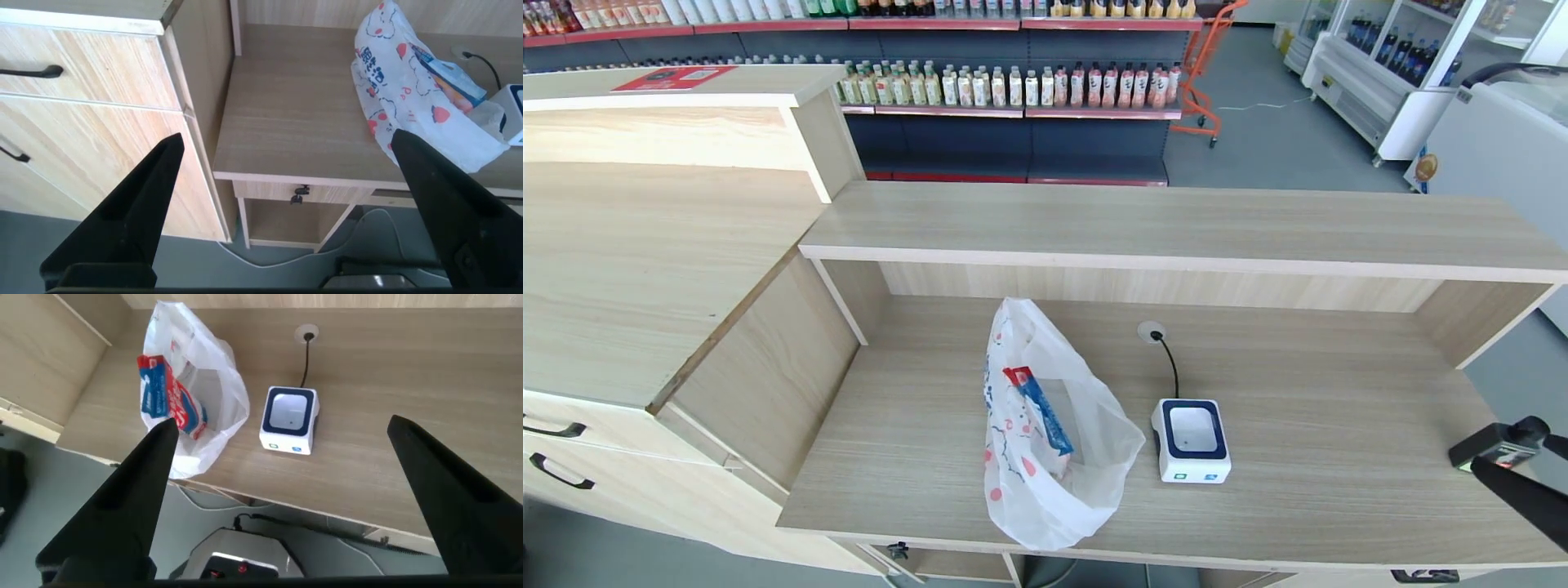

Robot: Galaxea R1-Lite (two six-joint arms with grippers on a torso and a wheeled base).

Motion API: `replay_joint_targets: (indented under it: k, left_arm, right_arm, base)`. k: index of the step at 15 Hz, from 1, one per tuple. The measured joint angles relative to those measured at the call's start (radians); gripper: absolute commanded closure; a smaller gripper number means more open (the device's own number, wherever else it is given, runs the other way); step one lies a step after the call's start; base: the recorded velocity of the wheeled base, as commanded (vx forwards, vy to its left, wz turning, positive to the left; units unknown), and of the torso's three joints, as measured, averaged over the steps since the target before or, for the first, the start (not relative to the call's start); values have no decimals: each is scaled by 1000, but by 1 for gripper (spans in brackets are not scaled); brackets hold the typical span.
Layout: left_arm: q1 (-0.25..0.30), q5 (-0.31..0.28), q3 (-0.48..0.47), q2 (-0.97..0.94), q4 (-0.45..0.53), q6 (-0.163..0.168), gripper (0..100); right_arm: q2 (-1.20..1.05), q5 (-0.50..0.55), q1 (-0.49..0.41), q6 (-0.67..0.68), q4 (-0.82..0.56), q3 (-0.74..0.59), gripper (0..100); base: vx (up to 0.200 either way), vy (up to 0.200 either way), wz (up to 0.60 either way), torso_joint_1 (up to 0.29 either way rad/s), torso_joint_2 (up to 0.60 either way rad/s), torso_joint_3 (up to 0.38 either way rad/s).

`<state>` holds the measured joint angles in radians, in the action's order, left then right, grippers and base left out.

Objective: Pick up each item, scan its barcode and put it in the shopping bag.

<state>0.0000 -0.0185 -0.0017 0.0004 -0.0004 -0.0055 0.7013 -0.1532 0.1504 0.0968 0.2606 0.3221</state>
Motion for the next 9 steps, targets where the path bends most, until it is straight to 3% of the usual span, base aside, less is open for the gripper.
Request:
replay_joint_targets:
  k: [3,5,9]
  left_arm:
    - [0,2,0,0,-1,-20,0]
    - [0,3,0,0,-1,-12,0]
    - [0,3,0,0,-1,5,0]
  right_arm:
    - [-29,0,2,1,-70,40,0]
    - [-42,1,3,5,-131,72,0]
    - [-60,2,-1,17,-174,92,0]
  base:
    - [0,0,0,0,0,0]
    - [0,0,0,0,0,0]
    - [0,-200,0,5,0,2]
